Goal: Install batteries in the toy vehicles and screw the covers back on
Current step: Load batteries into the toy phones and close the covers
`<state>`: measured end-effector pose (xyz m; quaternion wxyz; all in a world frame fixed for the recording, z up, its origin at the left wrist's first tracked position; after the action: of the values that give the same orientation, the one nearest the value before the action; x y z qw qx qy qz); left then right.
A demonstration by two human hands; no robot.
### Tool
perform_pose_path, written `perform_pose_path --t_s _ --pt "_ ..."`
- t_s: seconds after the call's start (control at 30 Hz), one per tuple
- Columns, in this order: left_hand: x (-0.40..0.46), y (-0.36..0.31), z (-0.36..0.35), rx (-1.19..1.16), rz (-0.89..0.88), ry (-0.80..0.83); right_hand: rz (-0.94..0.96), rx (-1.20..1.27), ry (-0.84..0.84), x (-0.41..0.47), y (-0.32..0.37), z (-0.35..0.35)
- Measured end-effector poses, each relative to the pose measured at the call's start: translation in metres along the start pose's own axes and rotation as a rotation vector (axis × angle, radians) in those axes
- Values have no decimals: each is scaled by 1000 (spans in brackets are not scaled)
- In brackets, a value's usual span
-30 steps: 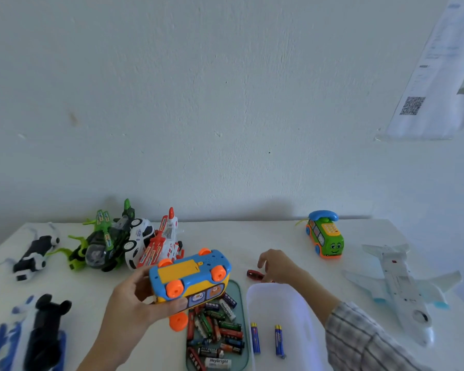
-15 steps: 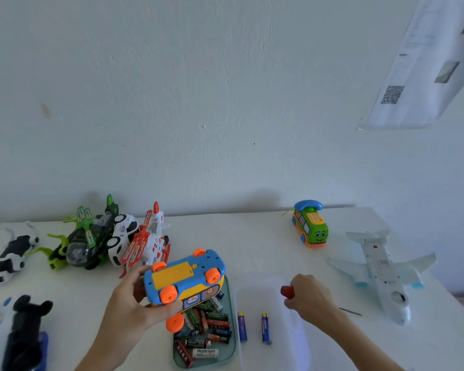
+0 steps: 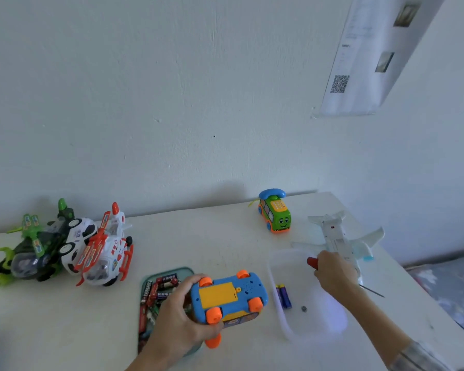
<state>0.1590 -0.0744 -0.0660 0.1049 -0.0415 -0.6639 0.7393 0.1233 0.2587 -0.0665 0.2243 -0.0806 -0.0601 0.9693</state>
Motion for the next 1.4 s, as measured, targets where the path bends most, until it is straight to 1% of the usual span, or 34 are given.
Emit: perform_pose_path --t_s 0.13,0.2,0.3,0.47,0.53,0.6,0.67,0.73,0.8,0.97,1.1,1.3,1.4 --pt "0 5 -23 -3 7 26 2 27 -33 0 -9 4" --pt "1 10 -29 -11 20 23 2 70 -78 -5 -12 11" --pt "0 13 -39 -23 33 33 32 194 -230 -20 -13 38" --pt "0 18 -55 4 32 69 201 540 -550 -76 -4 107" --pt "0 24 -59 34 22 62 251 662 -629 -102 0 128" --pt "-1 28 -62 50 3 50 319 898 -605 -116 8 132" --pt "-1 28 -63 55 -11 39 340 1034 -572 -119 16 120" --pt "-1 29 -64 54 -12 30 330 1050 -534 -116 24 101" --pt "-1 28 -64 51 -7 32 317 1080 -533 -113 29 90" --pt "-2 29 -63 49 -1 25 363 1117 -543 -110 38 85" --pt "-3 28 -61 27 3 16 352 1132 -540 -106 39 76" --pt "-3 32 -60 3 18 18 269 1260 -508 -101 33 57" --pt "-2 35 -59 -39 23 13 171 1389 -481 -97 26 50"
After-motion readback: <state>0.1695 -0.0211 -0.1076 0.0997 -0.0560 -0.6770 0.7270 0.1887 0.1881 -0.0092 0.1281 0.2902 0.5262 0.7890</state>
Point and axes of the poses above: each hand's wrist, its own x-axis towards the middle knuckle, its own z-axis out of the back of the hand, y = z × x, the point moved 7 cm from there along x, towards the middle knuckle, and after that the axes turned 10 degrees about -x, right-handed, at the moved point
